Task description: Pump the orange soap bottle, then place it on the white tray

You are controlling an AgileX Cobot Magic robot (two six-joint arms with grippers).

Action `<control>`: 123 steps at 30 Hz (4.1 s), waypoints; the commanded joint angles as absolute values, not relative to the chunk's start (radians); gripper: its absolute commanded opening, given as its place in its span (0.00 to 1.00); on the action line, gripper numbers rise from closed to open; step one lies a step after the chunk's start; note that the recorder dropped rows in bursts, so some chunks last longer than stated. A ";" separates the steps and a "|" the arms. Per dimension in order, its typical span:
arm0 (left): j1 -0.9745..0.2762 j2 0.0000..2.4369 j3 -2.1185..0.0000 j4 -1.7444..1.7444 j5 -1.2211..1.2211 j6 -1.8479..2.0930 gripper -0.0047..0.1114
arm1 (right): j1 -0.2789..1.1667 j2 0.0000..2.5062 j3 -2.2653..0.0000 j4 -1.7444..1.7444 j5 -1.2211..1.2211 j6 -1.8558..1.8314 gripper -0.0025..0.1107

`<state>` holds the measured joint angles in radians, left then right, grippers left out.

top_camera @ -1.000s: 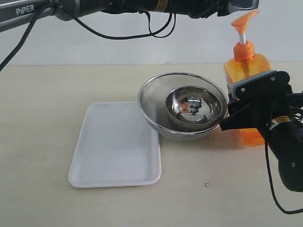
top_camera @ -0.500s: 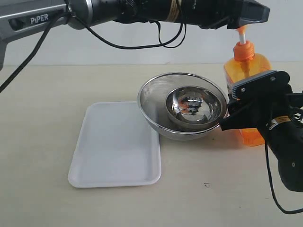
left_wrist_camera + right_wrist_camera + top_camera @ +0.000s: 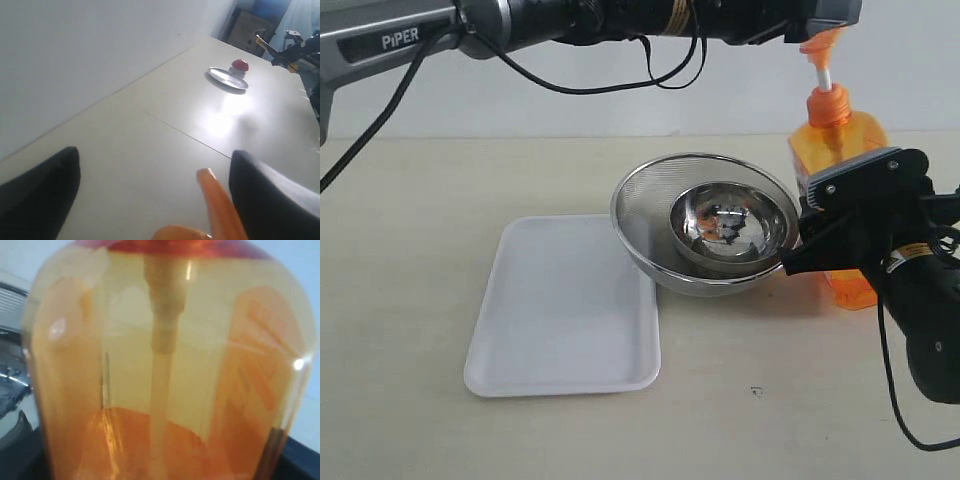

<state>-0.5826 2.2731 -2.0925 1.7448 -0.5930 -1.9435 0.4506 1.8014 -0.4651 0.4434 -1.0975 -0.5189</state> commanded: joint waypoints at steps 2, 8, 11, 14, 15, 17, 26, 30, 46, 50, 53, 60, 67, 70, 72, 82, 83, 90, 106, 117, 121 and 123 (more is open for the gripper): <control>-0.576 2.274 -2.138 1.744 -0.549 -1.933 0.68 | 0.448 1.787 -0.473 0.439 -1.178 -0.523 0.02; -0.582 2.274 -2.141 1.744 -0.601 -1.937 0.68 | 0.448 1.787 -0.473 0.436 -1.183 -0.521 0.02; -0.582 2.274 -2.141 1.744 -0.617 -1.945 0.68 | 0.448 1.787 -0.473 0.436 -1.181 -0.521 0.02; -0.582 2.274 -2.143 1.744 -0.659 -1.948 0.67 | 0.448 1.787 -0.473 0.436 -1.179 -0.521 0.02; -0.582 2.274 -2.143 1.744 -0.671 -1.956 0.67 | 0.448 1.787 -0.473 0.436 -1.179 -0.521 0.02; -0.582 2.274 -2.143 1.744 -0.684 -1.963 0.67 | 0.448 1.787 -0.473 0.436 -1.177 -0.521 0.02; -0.578 2.286 -2.143 1.744 -0.739 -2.010 0.61 | 0.448 1.787 -0.473 0.436 -1.171 -0.521 0.02; -0.551 2.282 -2.145 1.744 -0.793 -2.052 0.59 | 0.448 1.787 -0.473 0.434 -1.171 -0.521 0.02; -0.565 2.311 -2.145 1.744 -0.806 -2.071 0.59 | 0.449 1.787 -0.473 0.426 -1.169 -0.518 0.02; -0.565 2.311 -2.147 1.744 -0.772 -2.071 0.59 | 0.449 1.787 -0.473 0.423 -1.166 -0.518 0.02; -0.565 2.311 -2.147 1.744 -0.752 -2.071 0.59 | 0.449 1.787 -0.473 0.421 -1.162 -0.518 0.02; -0.559 2.311 -2.147 1.744 -0.672 -2.064 0.59 | 0.449 1.787 -0.473 0.419 -1.165 -0.518 0.02; -0.556 2.311 -2.184 1.744 -0.645 -2.043 0.59 | 0.449 1.787 -0.473 0.414 -1.163 -0.518 0.02; -0.556 2.311 -2.196 1.744 -0.649 -2.042 0.59 | 0.449 1.787 -0.473 0.412 -1.163 -0.518 0.02; -0.556 2.311 -2.196 1.744 -0.649 -2.042 0.59 | 0.449 1.787 -0.473 0.412 -1.163 -0.518 0.02; -0.586 2.311 -2.208 1.744 -0.665 -2.024 0.59 | 0.449 1.787 -0.473 0.401 -1.160 -0.514 0.02; -0.589 2.311 -2.210 1.744 -0.668 -2.024 0.59 | 0.449 1.787 -0.473 0.401 -1.158 -0.514 0.02; -0.589 2.309 -2.219 1.744 -0.810 -2.054 0.50 | 0.449 1.787 -0.473 0.401 -1.158 -0.514 0.02; -0.593 2.309 -2.327 1.744 -0.968 -2.100 0.08 | 0.449 1.787 -0.473 0.401 -1.156 -0.514 0.02; -0.591 2.370 -2.326 1.744 -0.990 -2.083 0.08 | 0.449 1.787 -0.473 0.401 -1.145 -0.512 0.02; -0.591 2.395 -2.326 1.744 -0.967 -2.086 0.08 | 0.449 1.787 -0.473 0.395 -1.141 -0.509 0.02; -0.591 2.400 -2.326 1.744 -0.941 -2.091 0.08 | 0.449 1.787 -0.473 0.394 -1.141 -0.509 0.02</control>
<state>-0.5880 2.3943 -2.3249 1.7350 -0.9710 -2.0884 0.4506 1.8014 -0.4673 0.4211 -1.0947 -0.5125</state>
